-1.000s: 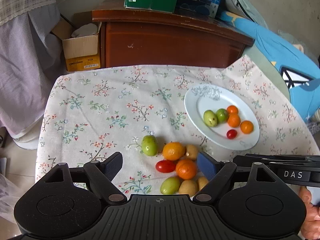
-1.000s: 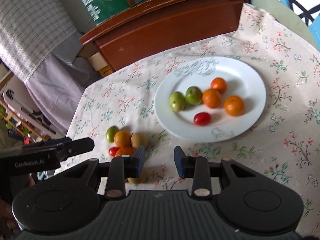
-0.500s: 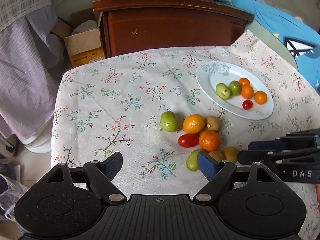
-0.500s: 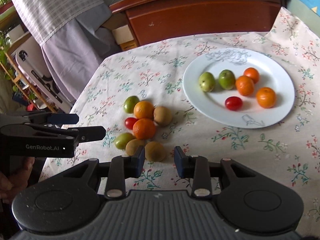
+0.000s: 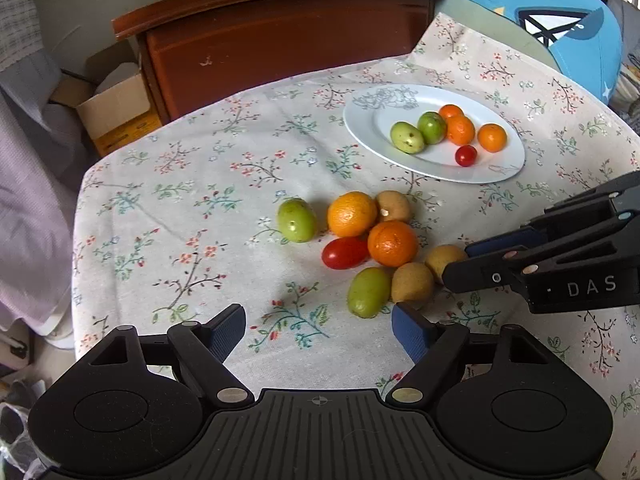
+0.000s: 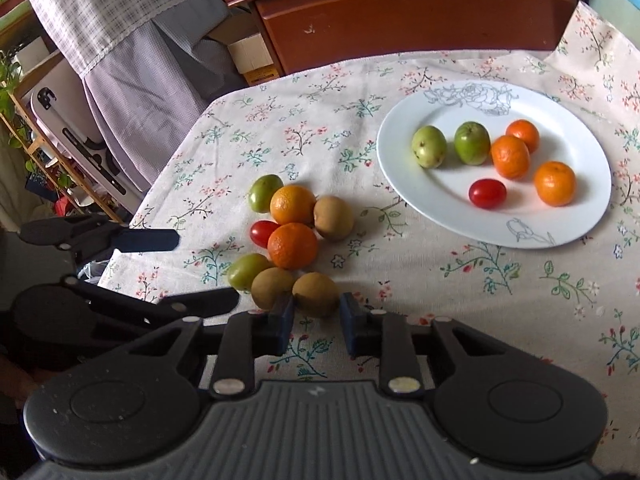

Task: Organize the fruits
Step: 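Grasp a green lime with the left tool while the right grasps a brown fruit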

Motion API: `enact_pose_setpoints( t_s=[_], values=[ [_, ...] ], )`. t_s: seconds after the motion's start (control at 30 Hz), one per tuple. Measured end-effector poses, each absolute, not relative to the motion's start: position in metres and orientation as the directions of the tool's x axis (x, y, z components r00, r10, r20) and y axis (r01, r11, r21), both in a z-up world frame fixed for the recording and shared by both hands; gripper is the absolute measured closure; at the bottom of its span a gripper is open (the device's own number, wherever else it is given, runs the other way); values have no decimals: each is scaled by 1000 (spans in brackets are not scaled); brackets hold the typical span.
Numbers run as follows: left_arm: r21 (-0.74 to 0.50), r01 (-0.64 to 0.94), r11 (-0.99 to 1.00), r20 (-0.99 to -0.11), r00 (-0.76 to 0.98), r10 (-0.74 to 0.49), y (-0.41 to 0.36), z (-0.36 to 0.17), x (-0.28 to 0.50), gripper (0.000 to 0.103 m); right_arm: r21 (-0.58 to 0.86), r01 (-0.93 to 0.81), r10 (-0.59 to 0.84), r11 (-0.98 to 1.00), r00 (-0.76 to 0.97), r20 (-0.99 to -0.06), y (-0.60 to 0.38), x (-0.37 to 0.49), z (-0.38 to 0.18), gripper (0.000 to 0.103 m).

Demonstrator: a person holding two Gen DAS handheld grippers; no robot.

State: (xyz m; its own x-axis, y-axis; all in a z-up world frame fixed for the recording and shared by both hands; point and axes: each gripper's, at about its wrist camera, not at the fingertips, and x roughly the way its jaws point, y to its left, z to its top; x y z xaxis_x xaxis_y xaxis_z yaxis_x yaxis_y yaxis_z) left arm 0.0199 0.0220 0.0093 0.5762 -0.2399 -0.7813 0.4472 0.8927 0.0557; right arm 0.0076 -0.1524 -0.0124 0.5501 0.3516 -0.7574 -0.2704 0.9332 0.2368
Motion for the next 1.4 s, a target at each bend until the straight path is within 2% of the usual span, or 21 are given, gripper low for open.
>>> enact_pose_setpoints(
  t_s=[0.23,0.3,0.47,0.63,0.7,0.77,0.87,1.03,1.4],
  values=[
    [51,491,870,-788,555,-267,14,1,22,28,255,-237,346,938,551,-759,-158,10,-8,81],
    [48,508,860,-780,556,-285,12,1,22,36,265,-227,347,937,550,-759,-160,10,-8,81],
    [48,542,839,-767,558,-317,9,0,22,45,279,-221,355,935,543,-761,-160,11,-10,75],
    [34,545,838,-755,564,-336,8,0,23,56,295,-216,365,931,535,-762,-160,12,-14,75],
    [22,537,843,-751,565,-340,10,1,25,65,301,-213,369,929,535,-760,-160,13,-15,75],
    [-10,526,850,-748,560,-355,14,2,28,69,313,-208,376,927,533,-758,-162,14,-15,75],
    [-44,511,858,-748,553,-368,19,3,30,71,313,-204,373,928,534,-758,-163,14,-15,75],
    [9,519,855,-747,571,-339,12,1,26,70,314,-204,374,927,537,-756,-162,15,-16,75],
    [5,510,860,-756,565,-330,12,3,26,71,301,-214,369,929,533,-761,-160,15,-16,74]
  ],
)
